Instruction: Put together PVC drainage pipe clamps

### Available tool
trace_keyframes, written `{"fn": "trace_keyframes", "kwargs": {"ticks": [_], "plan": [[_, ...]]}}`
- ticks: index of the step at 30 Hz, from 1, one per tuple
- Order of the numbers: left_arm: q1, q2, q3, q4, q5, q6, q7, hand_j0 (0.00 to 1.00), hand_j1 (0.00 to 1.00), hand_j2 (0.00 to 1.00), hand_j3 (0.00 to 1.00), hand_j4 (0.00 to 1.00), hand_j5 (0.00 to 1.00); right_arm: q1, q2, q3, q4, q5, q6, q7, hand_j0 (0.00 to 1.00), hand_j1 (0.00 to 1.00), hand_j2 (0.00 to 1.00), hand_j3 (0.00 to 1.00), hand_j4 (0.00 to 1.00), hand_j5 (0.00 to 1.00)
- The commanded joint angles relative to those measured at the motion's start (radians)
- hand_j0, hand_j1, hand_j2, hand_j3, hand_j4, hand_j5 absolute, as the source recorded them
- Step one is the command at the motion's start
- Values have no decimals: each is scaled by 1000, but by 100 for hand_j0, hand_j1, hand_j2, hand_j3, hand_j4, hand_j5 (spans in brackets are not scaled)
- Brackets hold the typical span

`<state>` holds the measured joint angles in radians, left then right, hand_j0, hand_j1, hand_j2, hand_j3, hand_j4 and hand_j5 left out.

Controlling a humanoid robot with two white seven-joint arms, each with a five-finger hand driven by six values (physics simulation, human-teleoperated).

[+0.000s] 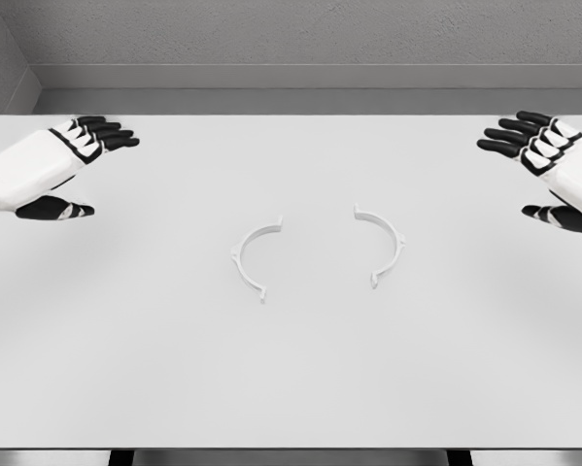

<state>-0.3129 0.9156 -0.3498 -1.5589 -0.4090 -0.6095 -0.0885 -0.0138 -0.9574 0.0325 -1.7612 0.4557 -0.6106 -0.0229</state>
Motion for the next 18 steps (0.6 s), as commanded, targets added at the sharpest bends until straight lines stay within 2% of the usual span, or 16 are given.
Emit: {"fn": "trace_keyframes", "kwargs": {"ticks": [1, 6, 8, 9, 10, 11, 12, 14, 16, 18], "plan": [[0, -20, -63, -3, -37, -1, -5, 100, 100, 100, 100, 100, 100, 0, 0, 7, -3, -3, 0, -2, 100, 100, 100, 100, 100, 100], [0, -20, -72, 2, -37, -1, -5, 100, 100, 100, 100, 100, 100, -2, 5, 30, -1, -22, 0, -11, 100, 100, 100, 100, 100, 100], [0, -52, -74, 0, -37, -1, -5, 100, 100, 100, 100, 100, 100, -9, 23, 61, -3, -22, 0, -5, 100, 100, 100, 100, 100, 100], [0, -63, -77, -1, -37, -1, -5, 100, 100, 100, 100, 100, 100, -40, 32, 69, -3, -8, 0, 7, 100, 100, 100, 100, 100, 100], [0, -64, -77, 0, -36, -1, -5, 100, 100, 100, 100, 100, 100, -66, 77, 87, 5, -2, 0, 72, 100, 100, 100, 100, 100, 100], [0, -72, -75, -1, -33, -1, -5, 100, 100, 100, 100, 100, 100, -92, 123, 98, 20, 24, 0, 175, 100, 100, 100, 100, 100, 100], [-3, -86, -75, -1, -31, -1, -5, 100, 100, 100, 100, 100, 100, -118, 131, 99, 22, 24, 0, 199, 100, 100, 100, 100, 100, 100], [-6, -116, -72, 0, -33, -1, -5, 100, 100, 100, 100, 100, 100, -160, 132, 119, 55, 46, 0, 202, 100, 100, 100, 100, 100, 100], [-8, -152, -74, 3, -37, -1, -5, 100, 100, 100, 100, 100, 100, -224, 134, 225, 89, 58, 0, 202, 100, 100, 100, 100, 100, 100], [-9, -167, -75, 8, -39, -1, -5, 100, 100, 100, 100, 100, 100, -261, 134, 271, 127, 61, 0, 202, 100, 100, 100, 100, 100, 100]]}}
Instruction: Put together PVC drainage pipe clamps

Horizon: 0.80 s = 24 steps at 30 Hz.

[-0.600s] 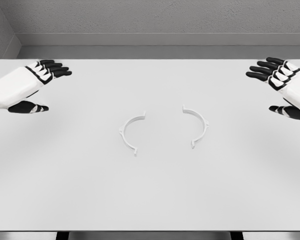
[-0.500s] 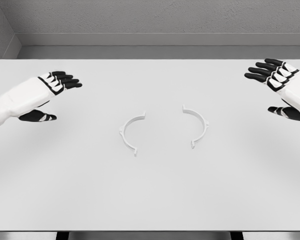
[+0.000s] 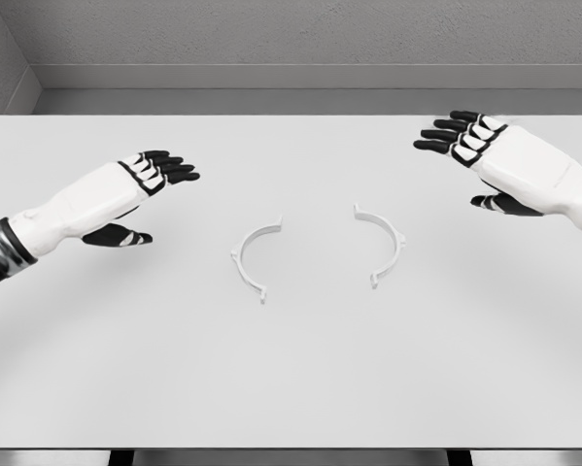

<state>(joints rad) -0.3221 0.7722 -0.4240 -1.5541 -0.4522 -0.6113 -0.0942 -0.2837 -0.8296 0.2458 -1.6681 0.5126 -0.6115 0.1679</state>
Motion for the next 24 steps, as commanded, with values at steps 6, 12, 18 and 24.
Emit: {"fn": "trace_keyframes", "kwargs": {"ticks": [6, 12, 18, 24], "plan": [[-5, -116, -15, 65, 3, 0, 1, 100, 100, 100, 100, 100, 100, -17, 60, 121, 110, 53, 1, 10, 100, 100, 100, 100, 100, 100], [-6, -166, -50, 83, -3, 0, -1, 100, 100, 100, 100, 100, 100, -51, 104, 153, 153, 55, 1, 8, 100, 100, 100, 100, 100, 100], [-12, -194, -52, 111, -5, 0, -1, 100, 100, 100, 100, 100, 100, -64, 136, 165, 169, 64, 1, 8, 100, 100, 100, 100, 100, 100], [-28, -231, -65, 144, -34, 0, -2, 100, 100, 100, 100, 100, 100, -89, 172, 174, 240, 86, 1, 8, 100, 100, 100, 100, 100, 100]]}}
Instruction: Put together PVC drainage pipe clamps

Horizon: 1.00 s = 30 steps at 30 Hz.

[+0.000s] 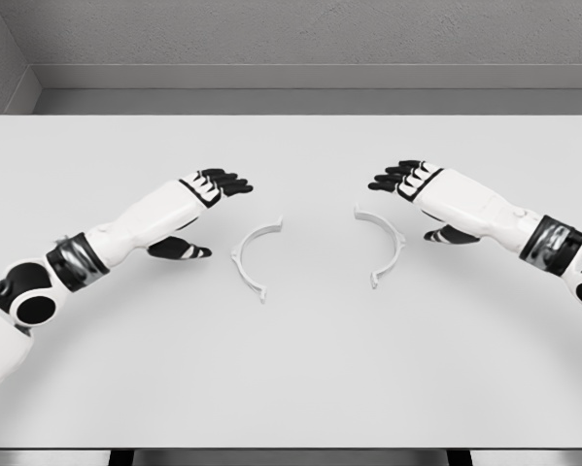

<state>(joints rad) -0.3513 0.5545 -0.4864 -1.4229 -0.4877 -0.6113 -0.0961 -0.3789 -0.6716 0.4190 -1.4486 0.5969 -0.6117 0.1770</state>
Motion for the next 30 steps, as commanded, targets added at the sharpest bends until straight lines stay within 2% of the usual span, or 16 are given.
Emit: {"fn": "trace_keyframes", "kwargs": {"ticks": [1, 3, 6, 14, 16, 30], "plan": [[-2, -18, -7, 27, 1, 0, -1, 100, 100, 100, 100, 100, 100, -2, 24, 7, 37, 6, 1, -1, 100, 100, 100, 100, 100, 100], [-14, -39, -18, 55, 1, 0, -1, 100, 100, 100, 100, 100, 100, -11, 27, 17, 48, 6, 1, -1, 100, 100, 100, 100, 100, 100], [-14, -47, -20, 64, 1, 0, -2, 100, 100, 100, 100, 100, 100, -31, 38, 38, 85, 8, 1, -1, 100, 100, 100, 100, 100, 100], [-25, -68, -23, 101, 0, 0, -2, 100, 100, 100, 100, 100, 100, -41, 53, 44, 114, 15, 1, -1, 100, 100, 100, 100, 100, 100], [-29, -85, -24, 113, -8, 0, -2, 100, 100, 100, 100, 100, 100, -55, 63, 60, 140, 17, 1, -2, 100, 100, 100, 100, 100, 100], [-37, -107, -37, 144, -14, 0, -2, 100, 100, 100, 100, 100, 100, -74, 73, 72, 182, 24, 1, -2, 100, 100, 100, 100, 100, 100]]}}
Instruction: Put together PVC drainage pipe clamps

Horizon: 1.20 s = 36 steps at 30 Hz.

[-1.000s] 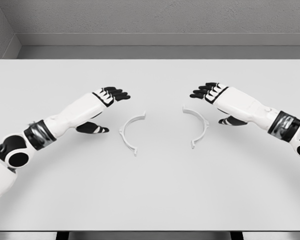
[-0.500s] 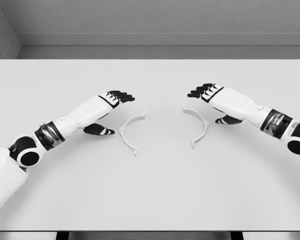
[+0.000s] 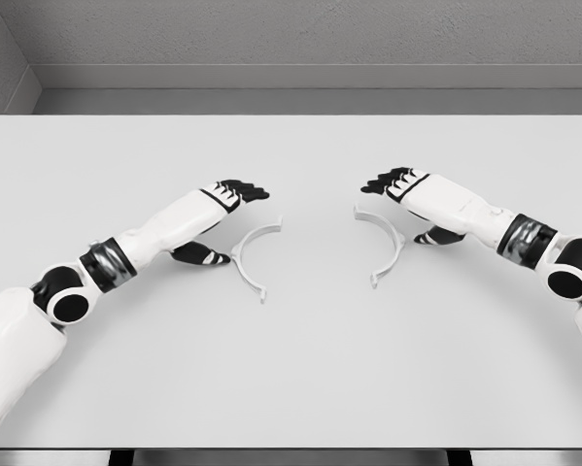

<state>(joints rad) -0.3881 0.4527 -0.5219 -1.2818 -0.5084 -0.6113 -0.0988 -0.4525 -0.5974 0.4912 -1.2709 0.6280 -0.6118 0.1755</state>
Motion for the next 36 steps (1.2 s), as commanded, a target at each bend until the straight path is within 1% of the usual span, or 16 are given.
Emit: {"fn": "trace_keyframes", "kwargs": {"ticks": [1, 11, 14, 24, 36], "plan": [[0, -5, -1, 2, 7, 0, 1, 100, 100, 100, 100, 100, 100, 0, 1, 0, 4, -7, 1, -1, 100, 100, 100, 100, 100, 100], [0, -32, -1, 2, 7, 0, 1, 100, 100, 100, 100, 100, 100, -2, 27, 10, -1, -5, 1, 1, 100, 100, 100, 100, 100, 100], [0, -40, -1, 2, 7, 0, 1, 100, 100, 100, 100, 100, 100, -20, 30, 32, 2, -2, 1, 1, 100, 100, 100, 100, 100, 100], [0, -68, -3, 2, -5, 0, 1, 100, 100, 100, 100, 100, 100, -23, 45, 43, -1, -1, 1, 1, 100, 100, 100, 100, 100, 100], [0, -85, -4, 2, -12, 0, 1, 100, 100, 100, 100, 100, 100, -40, 94, 73, 4, 1, 1, 2, 100, 100, 100, 100, 100, 100]]}}
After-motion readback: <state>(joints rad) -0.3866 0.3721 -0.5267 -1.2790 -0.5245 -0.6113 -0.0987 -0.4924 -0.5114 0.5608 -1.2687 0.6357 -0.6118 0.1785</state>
